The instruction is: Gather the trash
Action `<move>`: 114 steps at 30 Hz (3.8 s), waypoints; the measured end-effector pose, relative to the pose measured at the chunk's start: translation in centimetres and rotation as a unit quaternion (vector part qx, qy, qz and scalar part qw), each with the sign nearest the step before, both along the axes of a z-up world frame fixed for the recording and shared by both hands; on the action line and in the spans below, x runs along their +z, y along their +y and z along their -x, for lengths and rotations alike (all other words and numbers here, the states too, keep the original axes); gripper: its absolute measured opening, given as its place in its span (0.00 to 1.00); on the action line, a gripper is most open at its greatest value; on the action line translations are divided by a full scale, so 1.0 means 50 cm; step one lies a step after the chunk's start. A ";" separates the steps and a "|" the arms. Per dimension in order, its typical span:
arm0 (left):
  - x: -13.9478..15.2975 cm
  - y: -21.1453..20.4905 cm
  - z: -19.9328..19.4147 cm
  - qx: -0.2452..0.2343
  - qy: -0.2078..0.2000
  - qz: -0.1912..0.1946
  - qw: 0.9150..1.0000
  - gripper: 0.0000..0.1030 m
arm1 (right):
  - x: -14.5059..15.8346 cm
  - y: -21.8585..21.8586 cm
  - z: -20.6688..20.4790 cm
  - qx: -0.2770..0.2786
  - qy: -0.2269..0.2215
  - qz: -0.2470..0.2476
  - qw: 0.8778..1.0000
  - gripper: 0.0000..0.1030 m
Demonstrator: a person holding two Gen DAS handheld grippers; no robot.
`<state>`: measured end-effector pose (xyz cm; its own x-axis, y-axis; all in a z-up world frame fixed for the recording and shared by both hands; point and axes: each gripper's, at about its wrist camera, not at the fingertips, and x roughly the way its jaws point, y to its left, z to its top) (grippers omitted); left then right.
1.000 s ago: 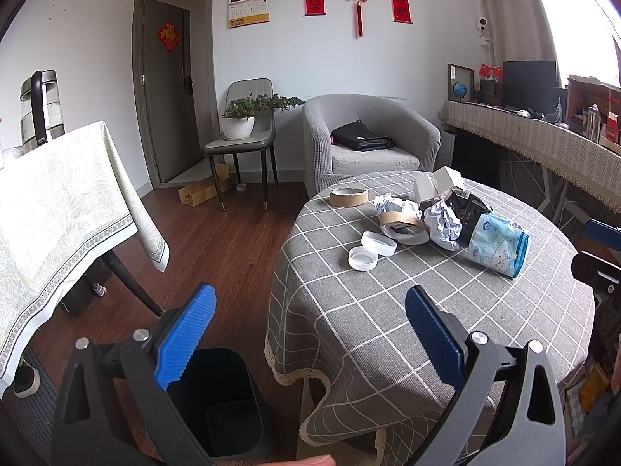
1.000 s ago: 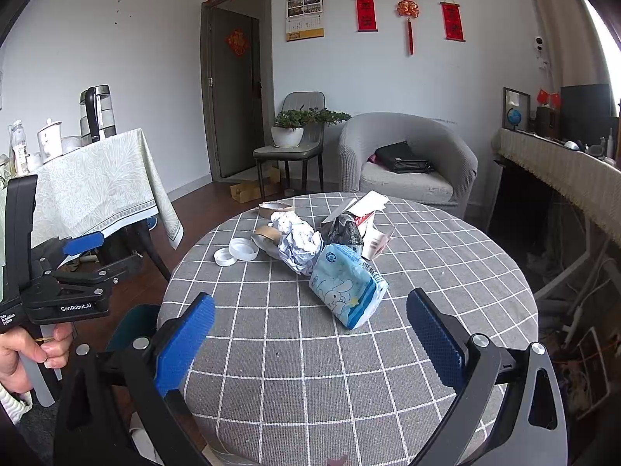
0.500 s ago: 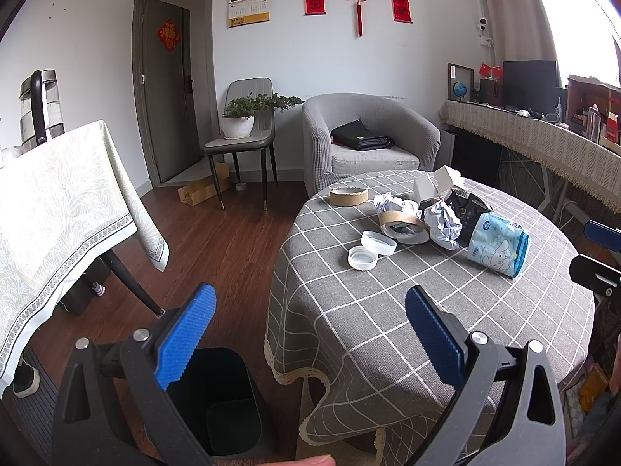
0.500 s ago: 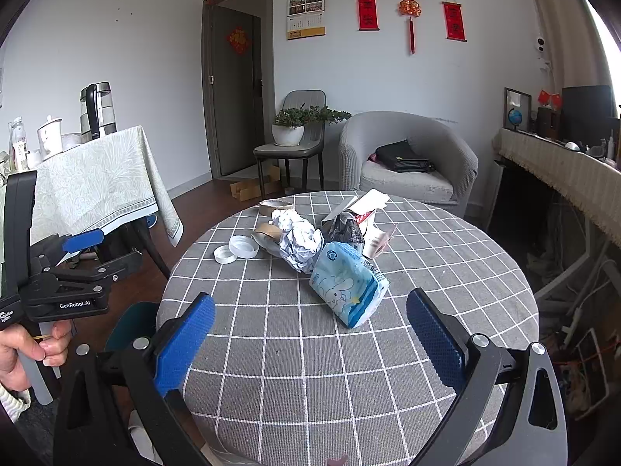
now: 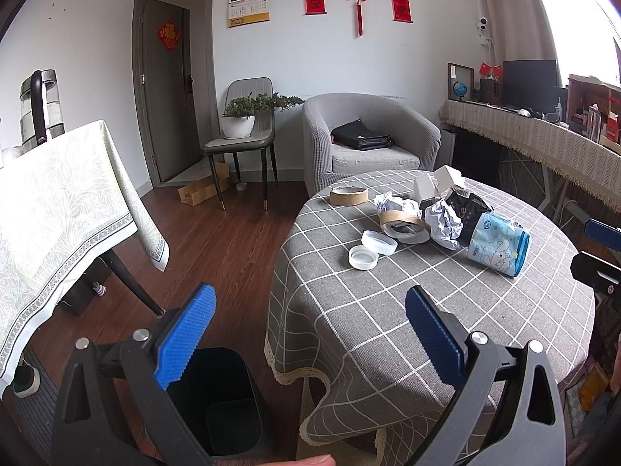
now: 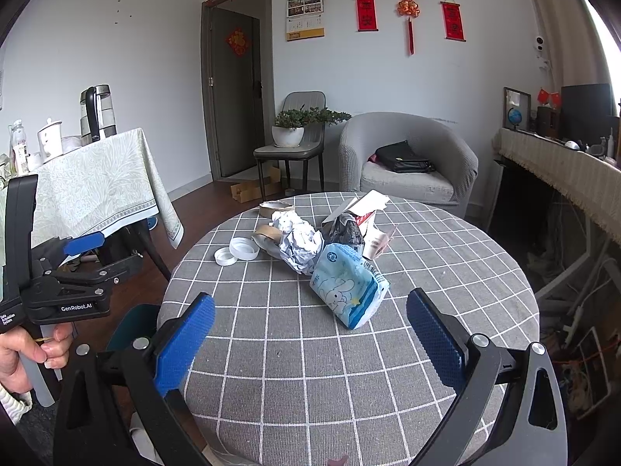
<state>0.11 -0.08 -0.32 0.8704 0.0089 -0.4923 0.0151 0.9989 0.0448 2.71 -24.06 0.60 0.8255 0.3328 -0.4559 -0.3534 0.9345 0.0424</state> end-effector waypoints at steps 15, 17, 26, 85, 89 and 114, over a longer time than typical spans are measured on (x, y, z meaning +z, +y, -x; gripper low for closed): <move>-0.005 -0.002 0.000 0.000 0.001 0.001 1.000 0.97 | 0.005 0.010 -0.003 0.001 0.000 -0.001 1.000 0.97; -0.004 -0.001 0.000 -0.002 -0.002 -0.002 1.000 0.97 | 0.005 0.009 -0.005 0.000 0.001 -0.004 1.000 0.97; 0.001 0.009 -0.017 -0.028 -0.002 -0.023 0.999 0.96 | 0.005 0.012 -0.029 -0.003 0.018 -0.015 1.000 0.97; -0.079 -0.090 -0.296 -0.212 0.120 -0.011 0.970 0.41 | -0.029 -0.029 -0.241 0.130 0.139 -0.103 0.976 0.15; -0.066 -0.078 -0.287 -0.207 0.111 -0.005 0.972 0.41 | -0.019 -0.013 -0.237 0.135 0.132 -0.098 0.977 0.15; -0.049 0.205 -0.214 -0.032 0.086 0.029 0.995 0.41 | 0.061 0.248 -0.271 0.213 0.079 -0.142 0.963 0.15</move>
<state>10.80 10.15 -2.75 0.7707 -0.0763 -0.6326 0.0815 0.9965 -0.0210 16.25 -11.66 3.66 0.5147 0.7558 -0.4048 -0.6697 0.6493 0.3606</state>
